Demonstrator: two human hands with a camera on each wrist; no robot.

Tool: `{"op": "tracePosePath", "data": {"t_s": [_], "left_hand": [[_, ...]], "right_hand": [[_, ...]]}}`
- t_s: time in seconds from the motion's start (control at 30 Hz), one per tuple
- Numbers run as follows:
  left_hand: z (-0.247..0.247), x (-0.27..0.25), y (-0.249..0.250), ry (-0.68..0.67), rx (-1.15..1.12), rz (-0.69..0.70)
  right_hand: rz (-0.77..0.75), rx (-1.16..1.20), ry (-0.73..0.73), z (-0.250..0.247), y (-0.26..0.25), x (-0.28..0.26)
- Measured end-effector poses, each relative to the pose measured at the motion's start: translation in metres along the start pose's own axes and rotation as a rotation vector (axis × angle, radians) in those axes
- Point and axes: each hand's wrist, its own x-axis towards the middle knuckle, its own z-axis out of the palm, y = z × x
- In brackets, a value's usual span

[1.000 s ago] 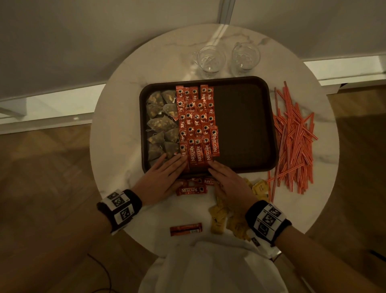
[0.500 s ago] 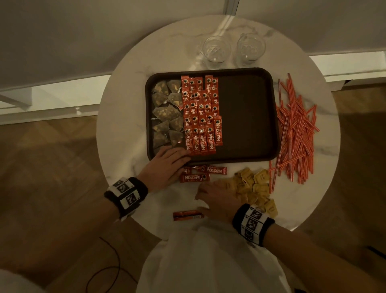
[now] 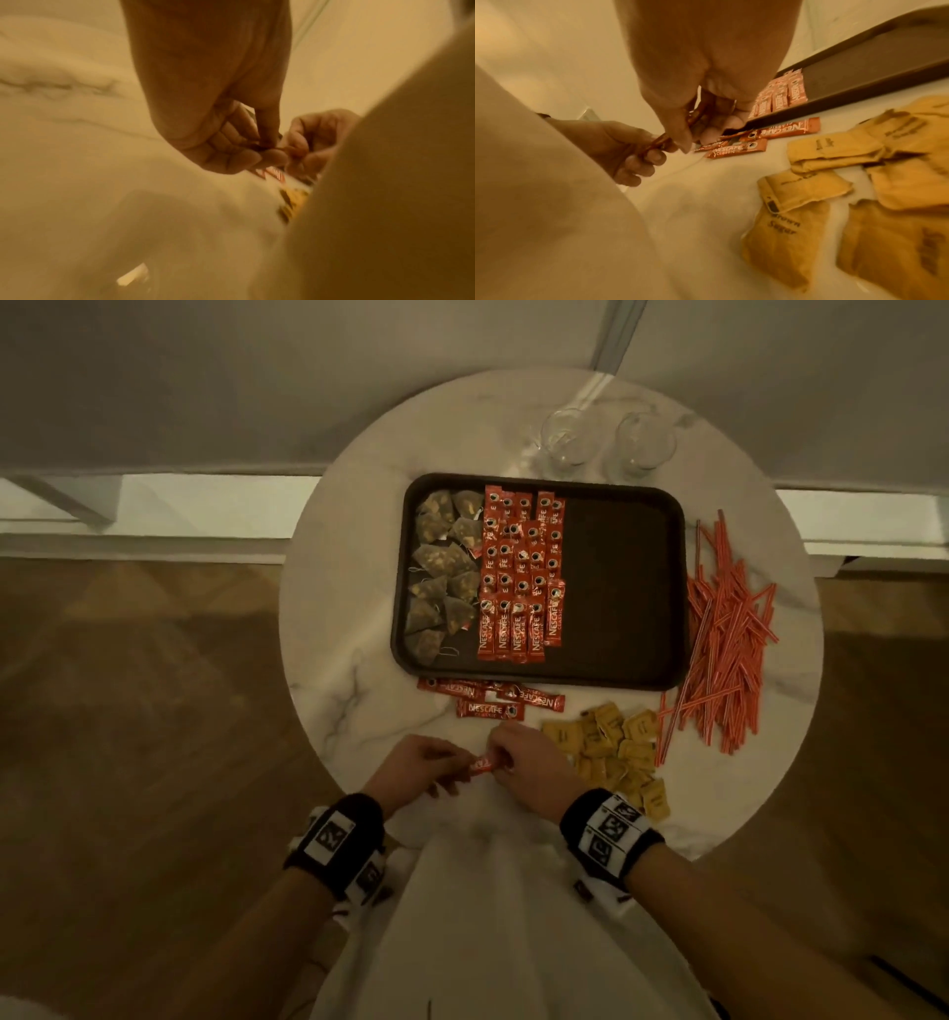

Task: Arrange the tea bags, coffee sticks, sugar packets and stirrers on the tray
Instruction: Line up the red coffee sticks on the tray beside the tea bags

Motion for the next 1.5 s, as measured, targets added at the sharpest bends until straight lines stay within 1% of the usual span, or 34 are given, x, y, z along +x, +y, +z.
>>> {"op": "tracePosePath", "data": {"t_s": [0.07,0.17,0.27,0.33,0.4,0.53,0.67,0.83,0.93,1.0,1.07,1.13,1.23,1.33,1.37,1.4,1.5], "left_hand": [[-0.007,-0.003,0.008,0.051,-0.058,0.010],[-0.013,-0.005,0.014,0.144,-0.168,0.076],[-0.010,-0.008,0.013,0.214,-0.172,0.138],[-0.007,-0.007,0.011,0.244,-0.174,0.153],[-0.003,-0.006,0.012,0.229,-0.184,0.166],[0.004,-0.004,0.010,0.129,-0.249,0.192],[0.009,-0.004,0.010,0.095,-0.269,0.227],[0.017,-0.002,0.015,0.118,-0.235,0.264],[0.019,0.001,0.014,0.136,-0.273,0.211],[0.013,0.004,0.013,0.196,-0.331,0.133],[0.007,0.003,0.015,0.263,-0.443,0.048],[0.001,0.001,0.019,0.299,-0.609,-0.010],[-0.002,0.001,0.020,0.316,-0.827,-0.057],[0.012,-0.002,0.010,0.308,-0.919,-0.108],[0.019,-0.004,0.006,0.299,-0.906,-0.122],[0.024,-0.007,0.002,0.296,-0.846,-0.131],[0.027,-0.009,-0.012,0.347,-0.462,-0.081]], "right_hand": [[0.012,0.074,0.045,0.003,0.000,-0.007],[0.078,0.219,0.098,0.002,-0.001,-0.013],[0.126,0.336,0.115,-0.002,-0.002,-0.018],[0.175,0.413,0.095,-0.004,-0.003,-0.020],[0.222,0.468,0.045,-0.001,-0.002,-0.023],[0.278,0.486,-0.033,0.007,0.005,-0.030],[0.288,0.584,0.029,0.007,0.011,-0.038],[0.297,0.645,0.068,0.009,0.008,-0.040],[0.322,0.600,0.099,0.009,0.016,-0.041],[0.373,0.599,0.121,0.007,0.022,-0.041],[0.423,0.655,0.160,0.002,0.029,-0.042],[0.450,0.731,0.198,-0.004,0.034,-0.040],[0.474,0.833,0.222,-0.012,0.035,-0.037],[0.533,0.996,0.241,-0.005,0.029,-0.040],[0.550,1.038,0.245,0.001,0.028,-0.042],[0.558,1.057,0.246,0.007,0.028,-0.044],[0.578,1.019,0.262,0.016,0.037,-0.050]]}}
